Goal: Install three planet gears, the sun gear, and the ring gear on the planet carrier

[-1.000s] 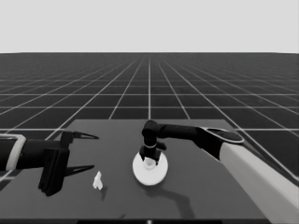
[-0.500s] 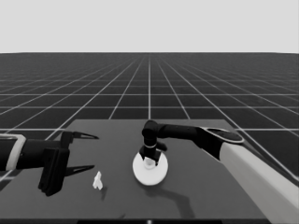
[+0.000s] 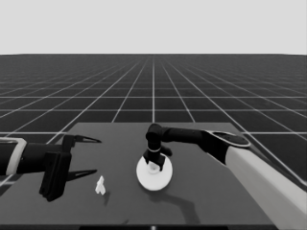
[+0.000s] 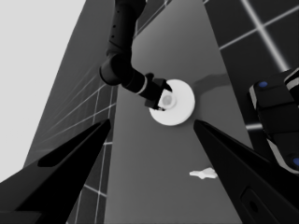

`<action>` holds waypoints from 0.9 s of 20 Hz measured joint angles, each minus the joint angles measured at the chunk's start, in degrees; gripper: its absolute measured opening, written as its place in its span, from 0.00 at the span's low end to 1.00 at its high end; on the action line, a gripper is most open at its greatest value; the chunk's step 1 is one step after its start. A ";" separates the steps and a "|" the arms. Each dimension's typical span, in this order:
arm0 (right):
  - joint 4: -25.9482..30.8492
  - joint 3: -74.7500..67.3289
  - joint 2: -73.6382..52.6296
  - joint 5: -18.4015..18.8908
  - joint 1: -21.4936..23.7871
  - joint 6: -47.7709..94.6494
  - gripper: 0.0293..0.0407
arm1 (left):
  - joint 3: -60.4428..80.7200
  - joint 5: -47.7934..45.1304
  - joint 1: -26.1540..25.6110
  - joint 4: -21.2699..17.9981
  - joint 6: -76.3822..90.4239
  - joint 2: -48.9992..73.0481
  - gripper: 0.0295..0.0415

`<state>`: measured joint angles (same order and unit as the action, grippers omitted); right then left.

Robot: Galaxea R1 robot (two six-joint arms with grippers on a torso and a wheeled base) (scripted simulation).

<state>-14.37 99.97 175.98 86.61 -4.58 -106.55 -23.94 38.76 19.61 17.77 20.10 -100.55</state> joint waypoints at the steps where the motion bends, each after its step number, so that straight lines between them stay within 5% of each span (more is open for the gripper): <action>1: 0.00 0.00 0.00 0.00 -0.01 -0.06 0.80 | 0.00 0.00 0.00 0.00 0.00 0.00 0.75; 7: 0.00 0.00 -0.01 0.00 -0.02 -0.14 0.81 | 0.00 0.00 0.00 0.00 0.00 0.00 0.75; 10: 13.34 -6.04 -1.42 3.74 14.36 19.70 0.81 | 0.00 0.00 0.00 0.00 0.00 0.00 0.75; 17: 17.08 -4.56 -1.01 3.97 18.37 26.85 0.81 | 0.00 0.00 0.00 0.00 0.00 0.00 0.75; 18: -0.23 -30.60 -16.57 -5.47 9.39 51.04 1.00 | 2.04 26.33 3.60 22.22 -27.82 -6.46 0.79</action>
<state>-14.60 69.37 159.41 81.15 4.81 -55.51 -21.90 65.09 23.21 39.99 -7.72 -107.01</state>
